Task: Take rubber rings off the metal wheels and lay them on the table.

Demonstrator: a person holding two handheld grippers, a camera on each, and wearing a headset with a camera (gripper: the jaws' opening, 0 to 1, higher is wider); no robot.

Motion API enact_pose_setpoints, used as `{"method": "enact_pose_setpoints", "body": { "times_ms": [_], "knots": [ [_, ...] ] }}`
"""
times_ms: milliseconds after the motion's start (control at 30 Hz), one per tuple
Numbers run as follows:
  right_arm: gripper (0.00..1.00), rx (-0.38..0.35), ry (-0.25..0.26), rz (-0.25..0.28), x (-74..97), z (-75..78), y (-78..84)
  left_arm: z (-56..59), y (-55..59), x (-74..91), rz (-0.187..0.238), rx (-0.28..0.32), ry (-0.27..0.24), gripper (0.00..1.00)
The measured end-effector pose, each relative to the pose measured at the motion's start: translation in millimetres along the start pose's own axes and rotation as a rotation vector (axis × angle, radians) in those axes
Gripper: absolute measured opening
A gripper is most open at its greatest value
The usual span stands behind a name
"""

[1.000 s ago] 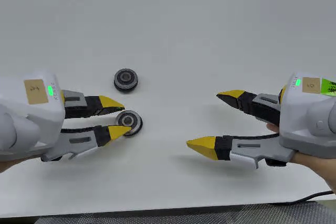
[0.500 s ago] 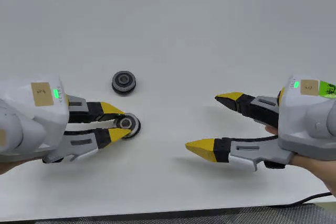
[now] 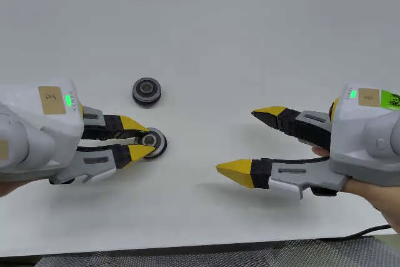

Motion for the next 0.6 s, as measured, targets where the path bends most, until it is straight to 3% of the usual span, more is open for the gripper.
{"method": "enact_pose_setpoints", "body": {
  "times_ms": [167, 300, 433, 500, 600],
  "knots": [
    [0.54, -0.118, -0.06, 0.078, -3.9, -6.8, -8.7, 0.0, -0.8, 0.3, -0.009, -0.007, 0.003, 0.13],
    [0.53, -0.151, -0.08, 0.085, -11.6, -12.9, -13.4, -0.4, -2.0, 0.5, -0.023, -0.011, 0.008, 0.13],
    [0.48, -0.266, -0.13, 0.128, -23.4, -23.1, -17.9, -1.1, -2.1, 0.8, -0.029, -0.016, 0.016, 0.13],
    [0.44, -0.362, -0.157, 0.15, -29.5, -27.1, -18.9, -1.3, -2.2, 1.0, -0.034, -0.017, 0.019, 0.13],
    [0.38, -0.38, -0.158, 0.136, -37.0, -29.2, -18.3, -1.7, -1.9, 1.1, -0.034, -0.018, 0.022, 0.12]
  ]
}}
Point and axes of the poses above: the centre of the closed fingertips' face, and the gripper's own axes: x roughly backward along the fingers, z roughly to its right, y roughly out of its underside, the point moved 9 cm from there along x, roughly backward along the fingers, and after that the axes turned 9 degrees about -z, right-handed, at the moved point
